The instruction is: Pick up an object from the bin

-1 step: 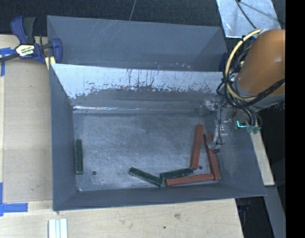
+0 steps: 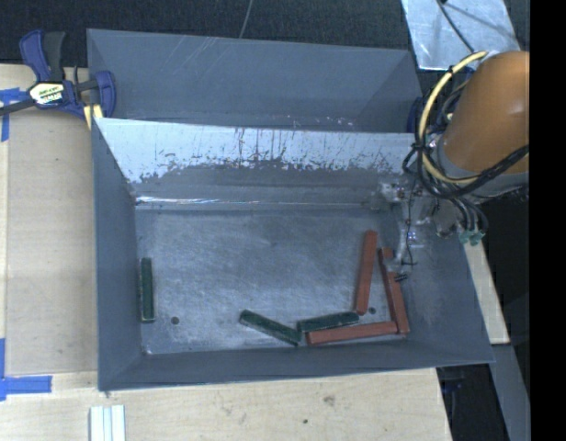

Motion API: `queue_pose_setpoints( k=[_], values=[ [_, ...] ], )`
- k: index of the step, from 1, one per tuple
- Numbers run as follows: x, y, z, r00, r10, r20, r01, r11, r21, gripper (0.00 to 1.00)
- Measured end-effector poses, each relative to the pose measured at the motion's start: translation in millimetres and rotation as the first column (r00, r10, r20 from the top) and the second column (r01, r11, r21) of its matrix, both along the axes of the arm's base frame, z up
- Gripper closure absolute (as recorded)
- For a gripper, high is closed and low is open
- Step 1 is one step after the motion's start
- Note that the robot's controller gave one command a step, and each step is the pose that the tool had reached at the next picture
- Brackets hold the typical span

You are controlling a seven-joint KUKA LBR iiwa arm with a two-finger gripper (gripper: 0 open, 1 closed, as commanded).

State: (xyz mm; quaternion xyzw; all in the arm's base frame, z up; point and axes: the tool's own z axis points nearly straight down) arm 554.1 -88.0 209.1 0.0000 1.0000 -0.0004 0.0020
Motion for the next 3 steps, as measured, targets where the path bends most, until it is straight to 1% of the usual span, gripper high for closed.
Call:
queue_pose_setpoints(
  k=[1, 2, 3],
  values=[
    [9.6, -13.5, -39.3, 0.989, 0.146, 0.002, -0.146, 0.989, -0.001, 0.0],
    [28.0, -44.0, -64.5, 0.895, 0.446, 0.001, -0.446, 0.895, -0.002, 0.0],
    [32.6, -42.0, -63.5, 0.813, 0.583, 0.001, -0.583, 0.813, -0.003, 0.0]
  ],
)
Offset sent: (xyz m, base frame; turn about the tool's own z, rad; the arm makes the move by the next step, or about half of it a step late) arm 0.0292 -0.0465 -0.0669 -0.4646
